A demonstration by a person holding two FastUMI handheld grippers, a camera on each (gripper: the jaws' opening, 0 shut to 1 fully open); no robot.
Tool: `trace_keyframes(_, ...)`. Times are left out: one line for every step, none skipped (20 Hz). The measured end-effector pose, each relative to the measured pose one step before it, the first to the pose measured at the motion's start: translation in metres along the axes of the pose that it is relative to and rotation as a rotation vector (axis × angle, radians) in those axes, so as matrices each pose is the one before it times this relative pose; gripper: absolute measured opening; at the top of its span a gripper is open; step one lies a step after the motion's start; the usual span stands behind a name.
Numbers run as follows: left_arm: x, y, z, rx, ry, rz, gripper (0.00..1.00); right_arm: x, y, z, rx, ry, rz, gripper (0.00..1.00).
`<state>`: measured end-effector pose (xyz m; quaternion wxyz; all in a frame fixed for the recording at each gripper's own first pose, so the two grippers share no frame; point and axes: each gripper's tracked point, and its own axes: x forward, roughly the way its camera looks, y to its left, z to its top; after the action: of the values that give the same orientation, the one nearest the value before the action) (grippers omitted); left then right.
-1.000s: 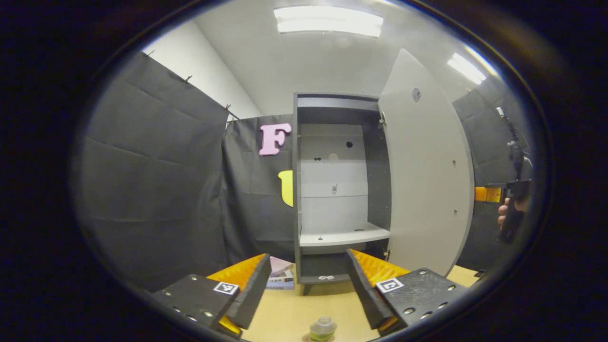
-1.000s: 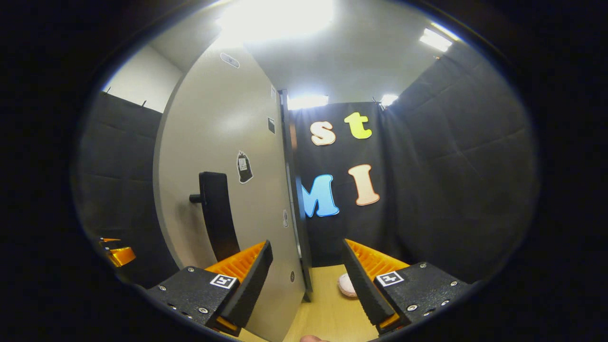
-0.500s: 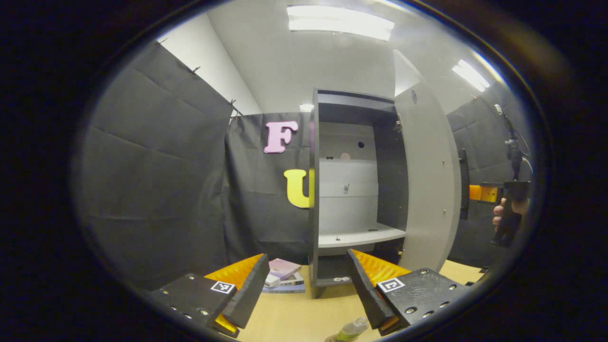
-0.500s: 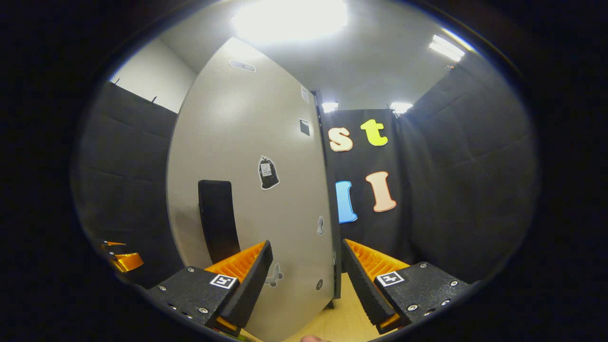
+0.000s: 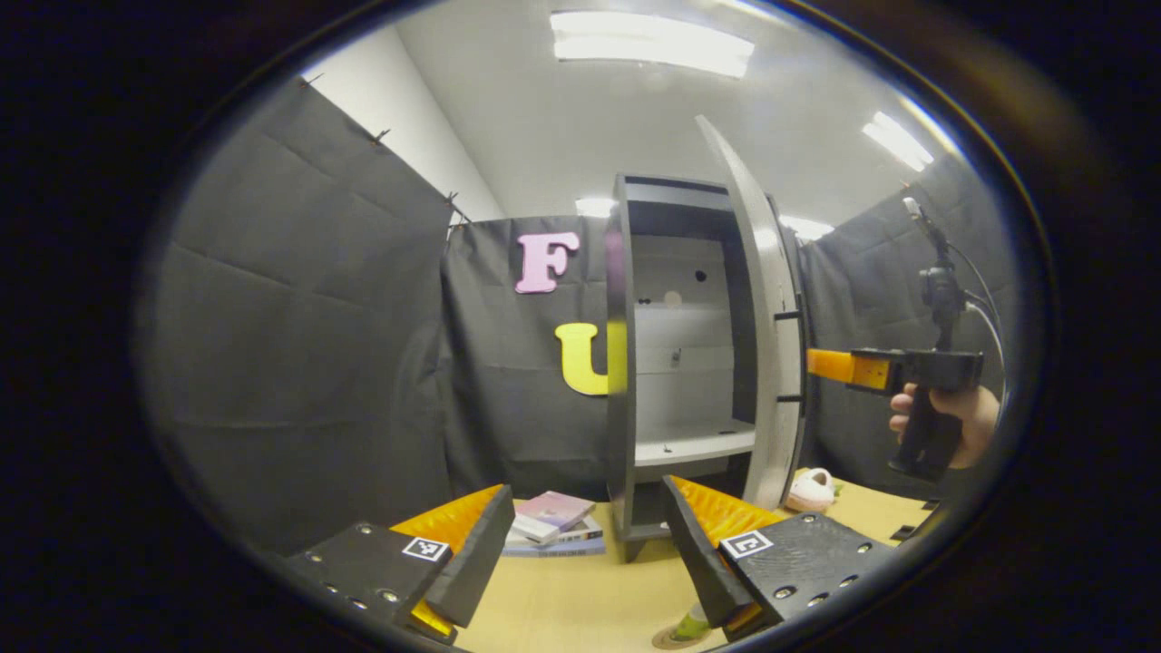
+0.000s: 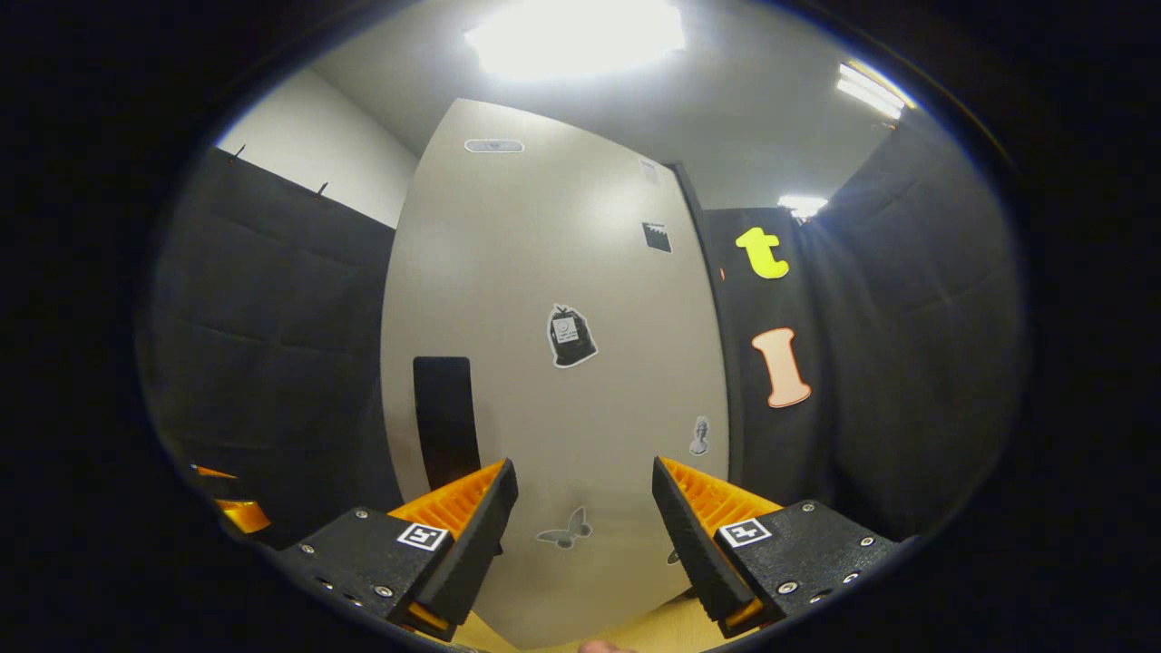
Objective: Open the cabinet door with the right hand, grasp the bottle in the cabinet with the left hand and place it on the coaster, then close the cabinet door with the right hand.
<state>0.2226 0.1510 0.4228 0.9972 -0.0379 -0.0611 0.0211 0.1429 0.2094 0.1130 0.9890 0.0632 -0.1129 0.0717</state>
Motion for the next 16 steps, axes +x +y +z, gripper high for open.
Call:
trace_keyframes(-0.00088, 0.00544, -0.00043, -0.01109, 0.00361, 0.01345, 0.92, 0.00499, 0.00103, -0.00964, 0.00158, 0.03253, 0.00413, 0.93)
trace_keyframes(-0.00116, 0.00417, -0.00035, 0.00044, 0.00609, 0.01907, 0.92, 0.00566, 0.00062, -0.00571, 0.01458, 0.0239, 0.00956, 0.93)
trace_keyframes(-0.00171, 0.00266, -0.00071, 0.01, 0.00722, 0.02015, 0.89, 0.00314, -0.00264, -0.00287, 0.01052, 0.01536, -0.00326, 0.94)
trace_keyframes(0.00148, -0.00179, -0.00007, 0.0114, 0.01062, 0.00633, 0.93, 0.00126, -0.00385, 0.00019, 0.00303, 0.00694, -0.0073, 0.93)
trace_keyframes(0.00152, 0.0007, -0.00176, 0.01977, 0.01321, 0.01981, 0.89, 0.00055, -0.0043, 0.00084, 0.0, 0.0035, -0.00378, 0.93)
trace_keyframes(0.00446, 0.0017, -0.00114, 0.02769, 0.01508, 0.02468, 0.93, 0.00076, -0.00318, 0.00007, -0.00476, 0.00193, 0.00126, 0.92)
trace_keyframes(0.00214, 0.00006, -0.00521, 0.03292, 0.02273, 0.02263, 0.93, 0.0001, -0.00532, -0.00022, -0.01657, 0.00228, -0.00508, 0.93)
trace_keyframes(0.00419, -0.00308, -0.00028, 0.02639, 0.01186, 0.01112, 0.96, -0.00052, -0.01041, -0.00062, -0.02378, 0.00235, -0.01874, 0.94)
trace_keyframes(0.00479, -0.00725, 0.00201, 0.01154, 0.00368, 0.00578, 0.93, -0.00073, -0.00838, -0.00257, -0.01445, 0.00239, -0.008, 0.94)
trace_keyframes(0.0056, -0.00682, 0.00341, 0.00063, 0.00023, 0.00336, 0.96, -0.00105, -0.00338, -0.00278, -0.00052, 0.00469, 0.00365, 0.92)
trace_keyframes(0.00362, -0.01301, 0.00334, -0.00891, -0.00782, -0.01486, 0.93, -0.00066, -0.00098, -0.00444, 0.00555, 0.00775, 0.00599, 0.92)
trace_keyframes(0.0053, -0.01408, 0.00522, -0.0114, -0.00932, -0.01746, 0.93, -0.00127, -0.00303, -0.00226, 0.00353, 0.00728, 0.00413, 0.93)
trace_keyframes(0.0069, -0.01387, 0.0037, -0.01034, -0.0077, -0.01934, 0.96, -0.00018, -0.00033, -0.00001, -0.00016, 0.002, -0.002, 0.93)
trace_keyframes(0.00518, -0.01278, 0.00583, -0.01352, -0.01211, -0.01374, 0.96, -0.00135, -0.00137, 0.00123, 0.00289, -0.00404, 0.00385, 0.93)
trace_keyframes(0.00548, -0.01177, 0.00781, -0.01875, -0.02121, -0.00335, 0.96, -0.00512, -0.00552, 0.0008, 0.00345, -0.00441, -0.00168, 0.93)
trace_keyframes(0.00832, -0.01178, 0.00523, -0.02324, -0.01419, -0.02096, 0.96, -0.00345, -0.00387, 0.0007, 0.00416, -0.00369, -0.00138, 0.93)
